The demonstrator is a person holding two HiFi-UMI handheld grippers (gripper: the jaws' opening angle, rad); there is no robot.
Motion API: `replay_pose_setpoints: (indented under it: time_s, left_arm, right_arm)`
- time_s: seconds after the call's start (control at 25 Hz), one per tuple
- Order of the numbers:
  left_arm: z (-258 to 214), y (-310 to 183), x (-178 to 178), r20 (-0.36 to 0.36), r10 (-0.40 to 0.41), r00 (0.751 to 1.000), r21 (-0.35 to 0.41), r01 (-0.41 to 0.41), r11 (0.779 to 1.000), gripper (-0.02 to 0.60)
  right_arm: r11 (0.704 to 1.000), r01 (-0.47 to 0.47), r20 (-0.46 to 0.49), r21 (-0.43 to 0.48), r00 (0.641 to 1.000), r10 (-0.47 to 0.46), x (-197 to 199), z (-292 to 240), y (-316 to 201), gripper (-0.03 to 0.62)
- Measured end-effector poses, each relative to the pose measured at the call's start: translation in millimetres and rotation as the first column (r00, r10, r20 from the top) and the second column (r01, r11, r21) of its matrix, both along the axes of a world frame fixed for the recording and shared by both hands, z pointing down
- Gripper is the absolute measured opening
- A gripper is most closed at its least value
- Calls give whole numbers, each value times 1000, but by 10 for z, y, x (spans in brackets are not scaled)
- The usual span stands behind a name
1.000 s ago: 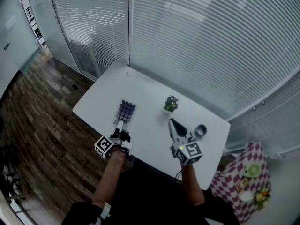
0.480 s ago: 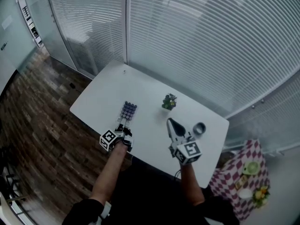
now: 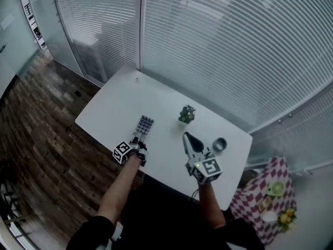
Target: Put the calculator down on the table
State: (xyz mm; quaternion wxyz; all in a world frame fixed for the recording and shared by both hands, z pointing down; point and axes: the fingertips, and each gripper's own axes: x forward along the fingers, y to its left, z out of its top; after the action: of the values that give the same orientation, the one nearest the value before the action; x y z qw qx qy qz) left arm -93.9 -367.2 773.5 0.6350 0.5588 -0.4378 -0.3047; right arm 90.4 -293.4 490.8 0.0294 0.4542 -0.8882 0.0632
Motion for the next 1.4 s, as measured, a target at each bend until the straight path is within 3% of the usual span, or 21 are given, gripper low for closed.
replay_pose_setpoints:
  time_s: [0.44, 0.8, 1.08, 1.24, 1.4]
  left_arm:
    - [536, -97, 167, 20, 48, 999, -108, -46, 993, 101]
    - [613, -185, 217, 25, 57, 998, -138, -53, 989, 101]
    - [654, -210, 196, 70, 70, 995, -175, -56, 983, 103]
    - [719, -172, 184, 105, 85, 991, -237, -58, 970, 103]
    - [733, -129, 156, 168, 110, 980, -341, -47, 939, 117]
  right_arm:
    - [999, -11, -32, -43, 999, 9, 28, 88, 9, 6]
    - [999, -19, -44, -45, 999, 17, 37, 126, 7, 6]
    - [998, 2, -28, -67, 1000, -4, -12, 194, 34, 6]
    - [998, 4, -30, -69, 1000, -7, -16, 216, 39, 6]
    - [998, -5, -33, -64, 999, 3, -9, 211, 21, 6]
